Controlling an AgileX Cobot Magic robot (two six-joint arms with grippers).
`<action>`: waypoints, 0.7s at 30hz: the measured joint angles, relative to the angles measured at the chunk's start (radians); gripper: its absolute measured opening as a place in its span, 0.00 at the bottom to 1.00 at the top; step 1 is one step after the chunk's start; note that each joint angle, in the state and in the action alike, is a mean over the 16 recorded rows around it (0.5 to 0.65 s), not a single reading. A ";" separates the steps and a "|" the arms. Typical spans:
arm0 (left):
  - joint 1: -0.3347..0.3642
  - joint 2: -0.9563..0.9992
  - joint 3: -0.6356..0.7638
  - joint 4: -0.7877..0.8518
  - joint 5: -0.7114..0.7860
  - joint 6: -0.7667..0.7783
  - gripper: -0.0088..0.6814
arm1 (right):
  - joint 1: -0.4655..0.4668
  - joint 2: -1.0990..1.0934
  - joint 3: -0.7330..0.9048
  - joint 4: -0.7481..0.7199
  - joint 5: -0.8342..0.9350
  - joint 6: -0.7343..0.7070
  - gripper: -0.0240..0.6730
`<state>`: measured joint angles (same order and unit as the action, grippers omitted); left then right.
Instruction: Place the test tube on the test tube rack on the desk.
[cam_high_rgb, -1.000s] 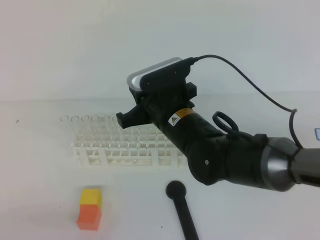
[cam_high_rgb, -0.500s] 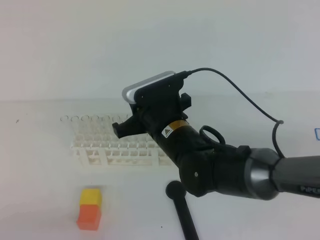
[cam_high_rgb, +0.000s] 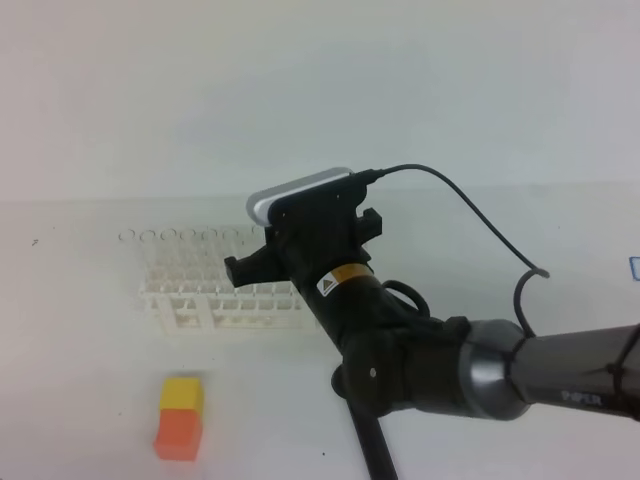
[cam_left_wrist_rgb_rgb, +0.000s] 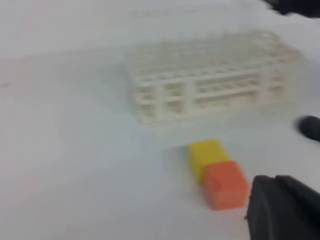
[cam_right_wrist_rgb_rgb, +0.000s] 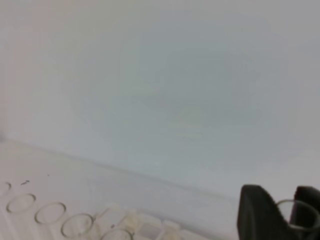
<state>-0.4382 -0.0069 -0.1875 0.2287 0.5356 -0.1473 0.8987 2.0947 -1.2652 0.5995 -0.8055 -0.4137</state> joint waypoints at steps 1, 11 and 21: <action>0.039 0.000 0.000 0.000 0.000 0.000 0.01 | 0.003 0.004 0.000 0.005 -0.009 0.000 0.21; 0.347 0.000 0.014 -0.018 -0.020 -0.003 0.01 | 0.023 0.039 -0.003 0.029 -0.071 0.001 0.21; 0.389 0.001 0.125 -0.057 -0.161 -0.035 0.01 | 0.030 0.069 -0.010 0.035 -0.107 0.004 0.21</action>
<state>-0.0493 -0.0061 -0.0620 0.1722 0.3743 -0.1820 0.9285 2.1638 -1.2751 0.6345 -0.9121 -0.4094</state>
